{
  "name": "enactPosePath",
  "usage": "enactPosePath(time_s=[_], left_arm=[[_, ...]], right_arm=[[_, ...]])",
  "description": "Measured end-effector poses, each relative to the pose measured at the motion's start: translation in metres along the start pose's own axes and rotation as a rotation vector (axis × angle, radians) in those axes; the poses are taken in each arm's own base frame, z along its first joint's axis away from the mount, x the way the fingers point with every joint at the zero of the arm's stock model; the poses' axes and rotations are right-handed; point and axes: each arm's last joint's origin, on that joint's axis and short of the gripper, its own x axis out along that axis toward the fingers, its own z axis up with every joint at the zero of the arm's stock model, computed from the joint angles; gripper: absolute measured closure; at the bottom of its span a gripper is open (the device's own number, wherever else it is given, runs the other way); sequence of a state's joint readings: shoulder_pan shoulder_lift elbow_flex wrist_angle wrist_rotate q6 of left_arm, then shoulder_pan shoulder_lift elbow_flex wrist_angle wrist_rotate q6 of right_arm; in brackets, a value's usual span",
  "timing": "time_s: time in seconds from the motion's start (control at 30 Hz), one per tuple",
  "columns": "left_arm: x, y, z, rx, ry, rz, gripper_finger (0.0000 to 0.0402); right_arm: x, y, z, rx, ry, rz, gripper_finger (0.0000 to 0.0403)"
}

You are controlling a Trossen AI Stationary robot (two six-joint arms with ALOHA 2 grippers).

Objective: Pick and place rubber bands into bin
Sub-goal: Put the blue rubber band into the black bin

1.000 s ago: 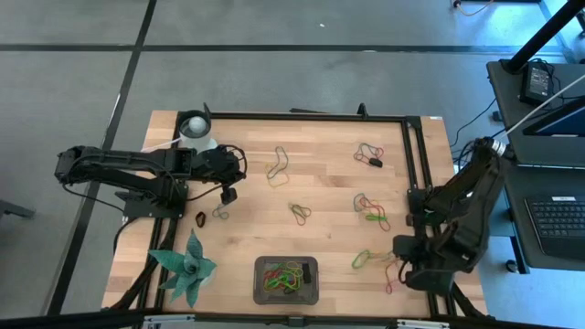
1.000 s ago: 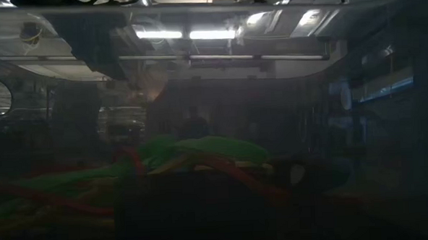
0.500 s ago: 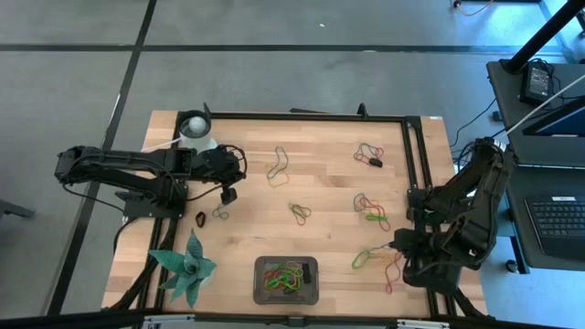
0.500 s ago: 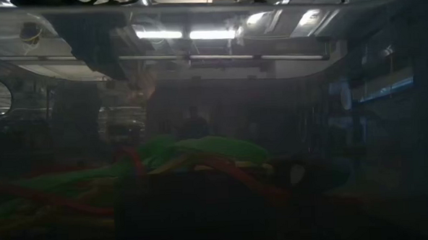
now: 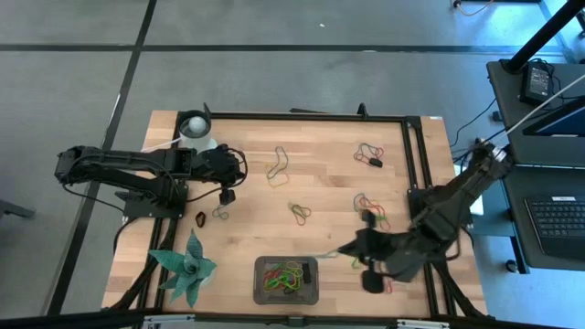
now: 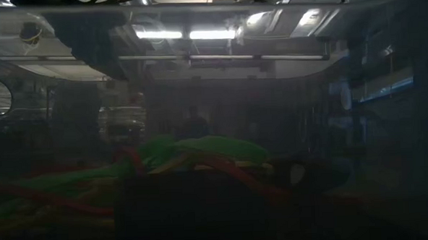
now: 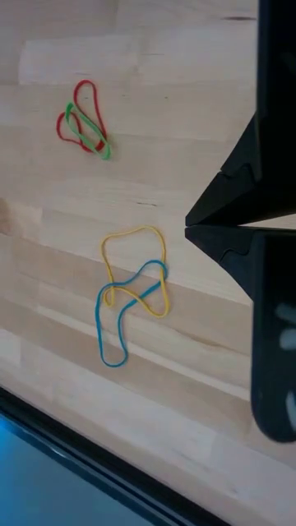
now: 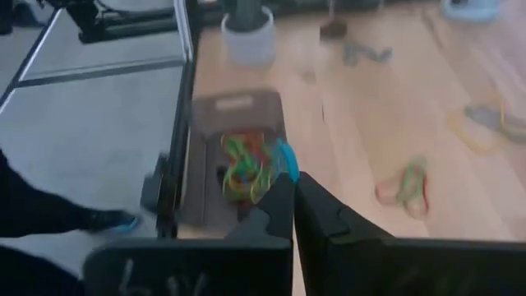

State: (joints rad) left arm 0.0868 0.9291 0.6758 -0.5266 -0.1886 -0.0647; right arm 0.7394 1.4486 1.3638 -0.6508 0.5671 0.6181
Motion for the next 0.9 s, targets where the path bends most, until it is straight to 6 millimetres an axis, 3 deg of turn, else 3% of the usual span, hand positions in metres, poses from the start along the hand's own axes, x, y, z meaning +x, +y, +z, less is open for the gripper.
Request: enactPosePath(time_s=[0.27, 0.4, 0.63, 0.9], left_arm=[[0.000, 0.000, 0.000, 0.000, 0.001, 0.000, 0.0398], [0.000, 0.000, 0.000, 0.000, 0.001, 0.000, 0.0398], [0.000, 0.000, -0.001, 0.003, 0.013, 0.001, 0.0398], [0.000, 0.000, -0.003, 0.006, 0.030, 0.002, 0.0398]], right_arm=[[0.058, 0.032, 0.055, -0.074, -0.042, -0.053, 0.0403], [0.089, 0.045, 0.067, -0.071, -0.022, -0.078, 0.0403], [0.147, 0.062, 0.059, -0.008, 0.025, -0.098, 0.0403], [0.199, 0.067, 0.019, 0.175, 0.218, -0.067, 0.0403]])
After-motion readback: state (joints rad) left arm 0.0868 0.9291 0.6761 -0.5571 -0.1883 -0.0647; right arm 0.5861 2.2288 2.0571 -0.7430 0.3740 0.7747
